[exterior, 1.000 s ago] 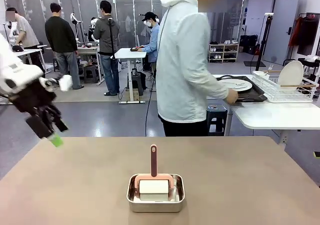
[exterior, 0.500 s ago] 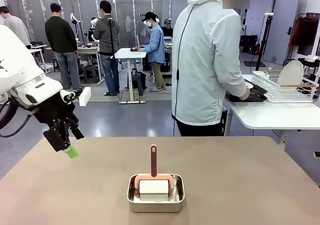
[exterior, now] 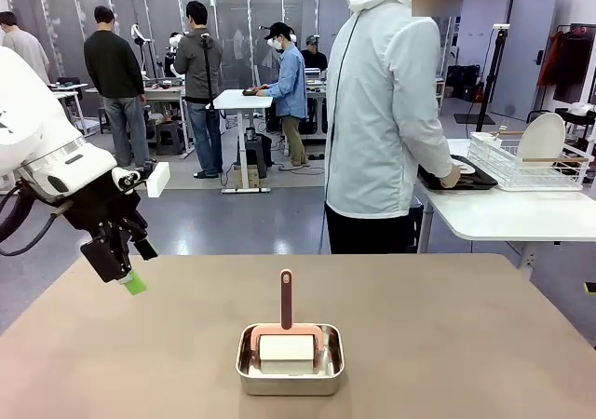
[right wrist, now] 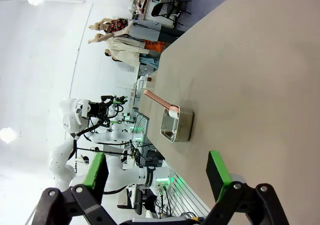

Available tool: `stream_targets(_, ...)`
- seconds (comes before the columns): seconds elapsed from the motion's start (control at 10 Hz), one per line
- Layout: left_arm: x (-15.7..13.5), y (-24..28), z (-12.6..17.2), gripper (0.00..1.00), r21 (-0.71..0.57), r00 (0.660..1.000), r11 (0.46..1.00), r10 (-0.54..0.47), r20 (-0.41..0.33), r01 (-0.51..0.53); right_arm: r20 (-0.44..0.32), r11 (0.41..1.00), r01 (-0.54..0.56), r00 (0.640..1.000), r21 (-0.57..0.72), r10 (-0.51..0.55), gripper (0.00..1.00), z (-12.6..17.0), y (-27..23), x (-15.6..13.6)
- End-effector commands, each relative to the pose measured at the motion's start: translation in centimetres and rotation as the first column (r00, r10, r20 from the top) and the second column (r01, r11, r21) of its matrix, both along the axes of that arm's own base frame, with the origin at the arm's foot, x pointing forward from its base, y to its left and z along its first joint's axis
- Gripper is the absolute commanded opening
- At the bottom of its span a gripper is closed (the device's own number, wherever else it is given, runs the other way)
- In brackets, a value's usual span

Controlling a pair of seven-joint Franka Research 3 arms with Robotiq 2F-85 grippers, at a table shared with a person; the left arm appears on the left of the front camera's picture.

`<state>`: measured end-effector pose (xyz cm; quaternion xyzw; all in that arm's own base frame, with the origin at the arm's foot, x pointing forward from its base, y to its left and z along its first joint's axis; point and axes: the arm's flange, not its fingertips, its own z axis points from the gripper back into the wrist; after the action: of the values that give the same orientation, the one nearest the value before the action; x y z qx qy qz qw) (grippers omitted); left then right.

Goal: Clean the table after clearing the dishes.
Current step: When the right (or left) Handle tray is removed, use the right hand (or left hand) to clean the right (or left) side of the table with the Lint Roller.

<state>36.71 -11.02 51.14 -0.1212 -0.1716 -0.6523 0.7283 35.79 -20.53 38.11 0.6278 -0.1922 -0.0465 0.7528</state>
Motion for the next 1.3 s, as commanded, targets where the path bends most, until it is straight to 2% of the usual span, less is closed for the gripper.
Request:
stream_targets(0.0, 2.6, -1.7, 0.3, 1.0, 0.026, 0.998, 0.998, -0.052, -0.046, 0.053, 0.016, 1.0, -0.012, 1.0, -0.007, 0.012, 1.0, 0.1, 0.0, -0.3)
stream_targets(0.2, 5.9, -5.6, 1.3, 1.0, 0.06, 0.99, 0.993, -0.097, -0.105, 0.104, 0.016, 1.0, -0.012, 1.0, -0.007, 0.012, 1.0, 0.1, 0.0, -0.3)
stream_targets(0.3, 7.2, -7.0, 1.5, 1.0, 0.074, 0.985, 0.997, -0.018, -0.17, 0.031, 0.016, 1.0, -0.012, 1.0, -0.007, 0.012, 1.0, 0.1, 0.0, -0.3)
stream_targets(0.5, 9.1, -11.2, 2.6, 1.0, 0.143, 0.983, 0.984, -0.086, -0.163, 0.109, 0.016, 1.0, -0.012, 1.0, -0.007, 0.012, 1.0, 0.1, 0.0, -0.3)
stream_targets(0.7, 11.2, -15.9, 3.1, 1.0, 0.197, 0.971, 0.97, -0.1, -0.215, 0.144, 0.016, 1.0, -0.012, 1.0, -0.007, 0.012, 1.0, 0.1, 0.0, -0.3)
stream_targets(0.9, 12.8, -19.1, 2.8, 1.0, 0.24, 0.967, 0.959, -0.096, -0.236, 0.153, 0.016, 1.0, -0.012, 1.0, -0.007, 0.012, 1.0, 0.1, 0.0, -0.3)
stream_targets(1.2, 13.9, -23.4, 0.5, 1.0, 0.259, 0.953, 0.952, -0.084, -0.291, 0.163, 0.016, 1.0, -0.012, 1.0, -0.007, 0.012, 1.0, 0.1, 0.0, -0.3)
